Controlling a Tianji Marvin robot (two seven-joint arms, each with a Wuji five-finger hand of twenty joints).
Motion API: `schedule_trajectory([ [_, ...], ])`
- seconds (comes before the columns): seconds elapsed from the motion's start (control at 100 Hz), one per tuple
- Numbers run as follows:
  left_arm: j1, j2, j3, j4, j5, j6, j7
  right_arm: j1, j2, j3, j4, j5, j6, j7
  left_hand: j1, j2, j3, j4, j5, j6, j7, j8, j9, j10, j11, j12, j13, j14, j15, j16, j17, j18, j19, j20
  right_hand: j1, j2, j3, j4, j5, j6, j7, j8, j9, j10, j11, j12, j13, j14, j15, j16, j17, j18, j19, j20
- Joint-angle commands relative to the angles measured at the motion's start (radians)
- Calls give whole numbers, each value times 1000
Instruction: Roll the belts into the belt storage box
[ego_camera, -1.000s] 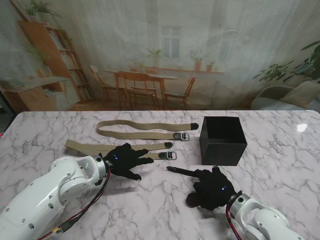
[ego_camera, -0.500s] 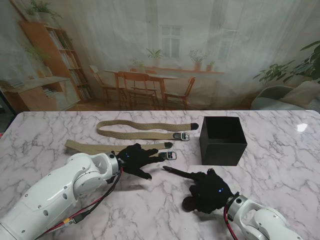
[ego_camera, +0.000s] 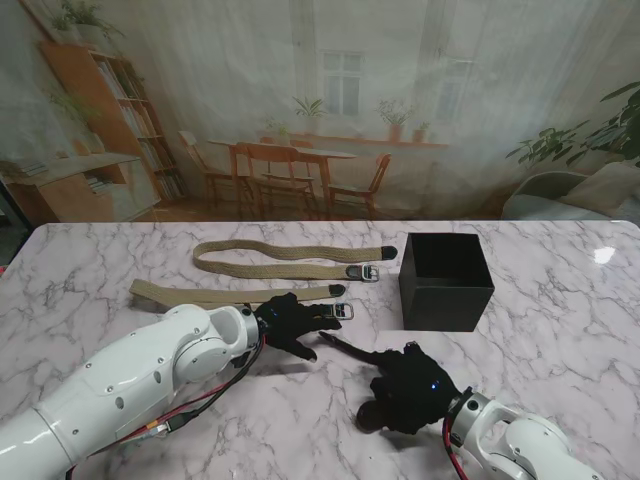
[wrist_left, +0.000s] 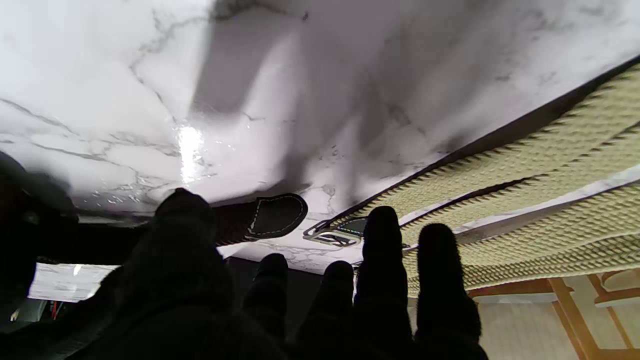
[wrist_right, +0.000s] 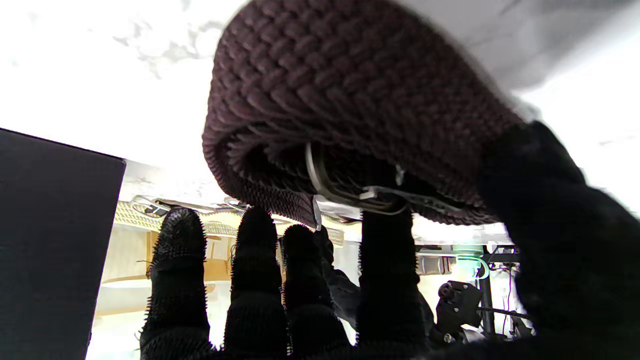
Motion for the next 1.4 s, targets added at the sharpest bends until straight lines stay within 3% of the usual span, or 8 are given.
schedule_trajectory([
  [0.0,-13,-12,12,14,-11,11,-11,-6,0,-5,-5,-2,-3,2,51,24,-1,7,12,-55,51,57,-42,-14,28,25,-19,-5,21,16,-1,-9,37,10,45,86,84,23,111,-156,208,27,-13,-14,11,3,7,-25,-5,-7,-8,-16,-10,-12],
  [0.17,-50,-22,70,50,-24,26,17,-6,0,-6,-7,1,-2,7,107,47,-1,7,88,-134,189,200,-25,-30,58,65,-15,-12,42,38,3,-16,70,25,46,87,83,23,110,-157,207,27,-10,-15,9,2,6,-24,-6,-7,-11,-16,-11,-14],
  [0.44,-102,-46,149,108,-57,37,67,-9,-1,-9,-8,4,7,9,195,-30,14,5,189,-169,534,463,38,-37,96,120,0,-20,76,70,11,-22,117,49,46,87,82,23,110,-161,207,28,-7,-15,5,1,1,-20,-8,-8,-16,-14,-14,-16],
  [0.58,-113,-54,171,129,-46,50,103,-10,-2,-11,-5,5,11,-2,239,-38,26,8,294,-113,683,441,88,-32,129,150,16,-19,99,84,25,-25,150,57,46,89,81,23,109,-161,206,29,-7,-13,5,1,-9,-17,-11,-10,-20,-15,-16,-17],
  [0.83,-78,-28,120,87,0,26,70,-5,-3,-21,11,-8,38,-59,272,-54,52,10,316,-7,736,448,89,-27,144,170,10,-20,100,85,28,-26,155,51,46,86,84,22,111,-158,207,29,-23,14,9,5,-87,0,-41,-22,-73,-50,-40,-30],
  [1.08,-2,-4,18,32,72,-8,51,-1,-3,-27,14,-7,51,-56,232,-48,42,8,308,-40,688,418,103,-34,123,162,12,-14,89,78,22,-19,148,43,46,84,86,19,115,-157,207,25,-30,26,13,5,-90,7,-47,-28,-80,-49,-47,-40],
  [1.23,-8,-12,30,41,41,14,54,0,-2,-28,13,-7,45,-50,96,7,10,14,188,24,295,180,68,-22,88,127,0,13,88,79,13,-13,144,46,44,85,86,19,115,-157,207,24,-29,16,12,5,-89,4,-49,-30,-85,-47,-50,-44],
  [1.39,-31,-28,71,61,-2,40,71,1,-3,-29,14,-2,40,-52,74,-1,1,13,85,34,111,55,76,-21,93,126,13,47,109,87,32,-7,165,52,46,87,86,20,113,-158,206,24,-26,10,13,5,-92,3,-50,-31,-88,-47,-54,-48],
])
